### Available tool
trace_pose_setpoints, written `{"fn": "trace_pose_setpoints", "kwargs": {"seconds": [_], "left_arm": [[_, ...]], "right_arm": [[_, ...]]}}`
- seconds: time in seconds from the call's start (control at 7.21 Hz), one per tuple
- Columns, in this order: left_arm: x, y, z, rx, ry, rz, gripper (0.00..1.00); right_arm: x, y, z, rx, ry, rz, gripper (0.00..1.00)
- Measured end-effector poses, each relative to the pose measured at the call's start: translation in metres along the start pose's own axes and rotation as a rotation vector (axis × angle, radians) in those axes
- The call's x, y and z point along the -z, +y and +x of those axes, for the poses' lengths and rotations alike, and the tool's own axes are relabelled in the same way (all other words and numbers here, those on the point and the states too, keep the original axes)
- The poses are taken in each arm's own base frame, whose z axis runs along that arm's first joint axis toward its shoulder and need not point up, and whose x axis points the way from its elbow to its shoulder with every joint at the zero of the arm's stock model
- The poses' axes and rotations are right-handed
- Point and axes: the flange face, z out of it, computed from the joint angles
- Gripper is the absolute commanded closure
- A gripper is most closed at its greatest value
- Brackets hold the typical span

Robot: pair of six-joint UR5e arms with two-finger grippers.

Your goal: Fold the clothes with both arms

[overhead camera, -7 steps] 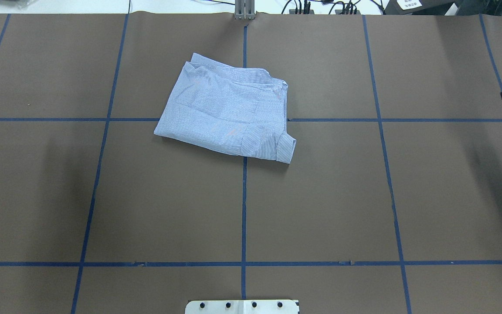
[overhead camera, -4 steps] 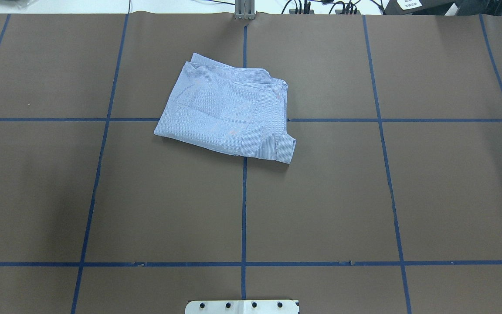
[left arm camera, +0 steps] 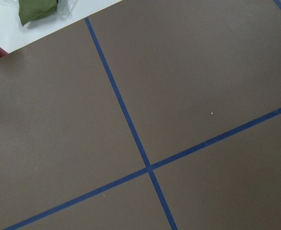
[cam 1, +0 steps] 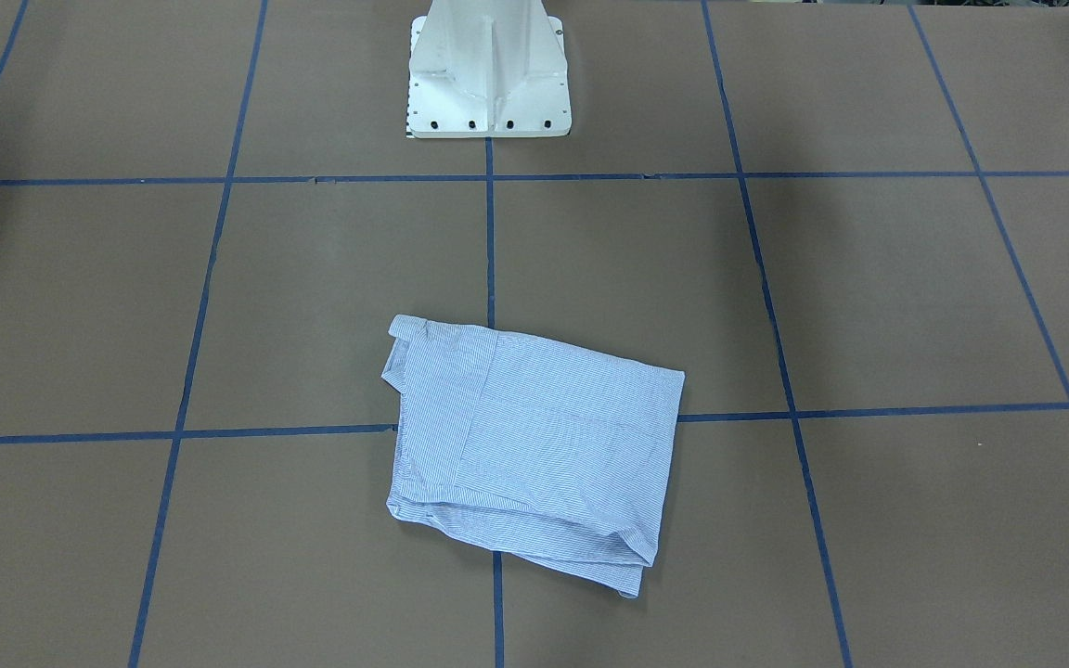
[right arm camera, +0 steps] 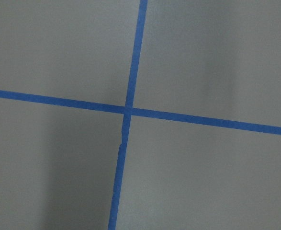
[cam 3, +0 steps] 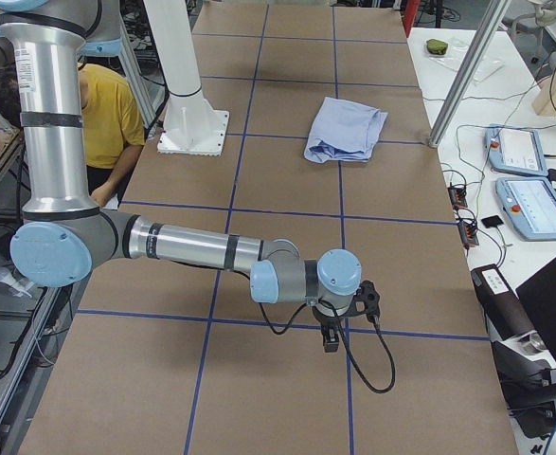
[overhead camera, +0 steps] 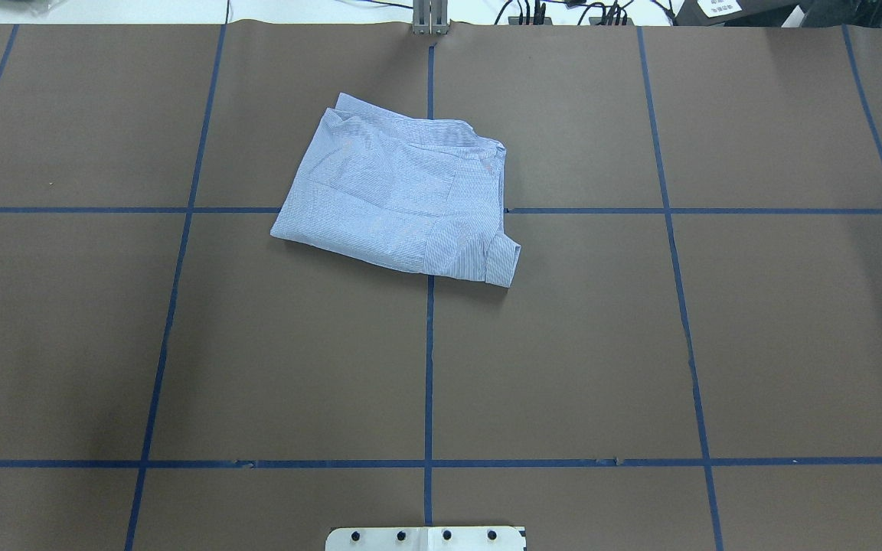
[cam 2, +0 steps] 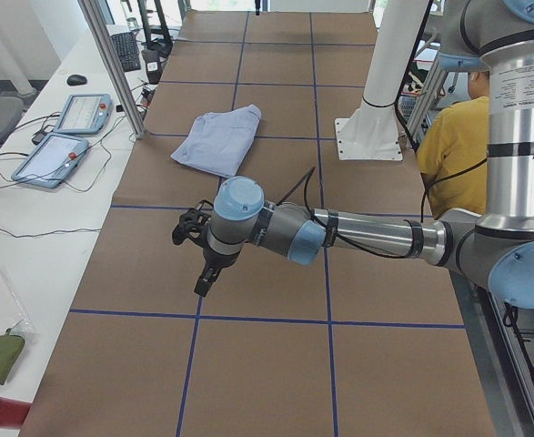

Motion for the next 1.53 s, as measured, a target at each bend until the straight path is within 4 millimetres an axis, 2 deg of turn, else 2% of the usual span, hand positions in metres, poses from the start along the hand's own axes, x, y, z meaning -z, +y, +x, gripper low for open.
{"fn": "trace_pose_setpoints", "kwargs": {"seconds": [0.28,0.69,1.11,1.25,1.53], "left_arm": [[0.0,0.001,0.001,0.044,0.001,0.015,0.01],[0.005,-0.001,0.006,0.002,0.003,0.03,0.01],[0.003,-0.001,0.005,0.004,0.004,0.027,0.01],[0.002,0.001,0.004,0.007,0.004,0.024,0.01],[0.002,0.002,0.004,0.009,0.003,0.024,0.01]], "right_arm": [[-0.009,0.018,0.007,0.007,-0.002,-0.001,0.0],[-0.002,0.019,-0.005,0.035,-0.029,0.023,0.0],[0.034,0.014,-0.039,-0.004,-0.006,-0.004,0.0],[0.046,0.023,-0.048,-0.016,0.026,-0.02,0.0],[0.057,0.053,-0.059,-0.01,0.053,-0.027,0.0]]}}
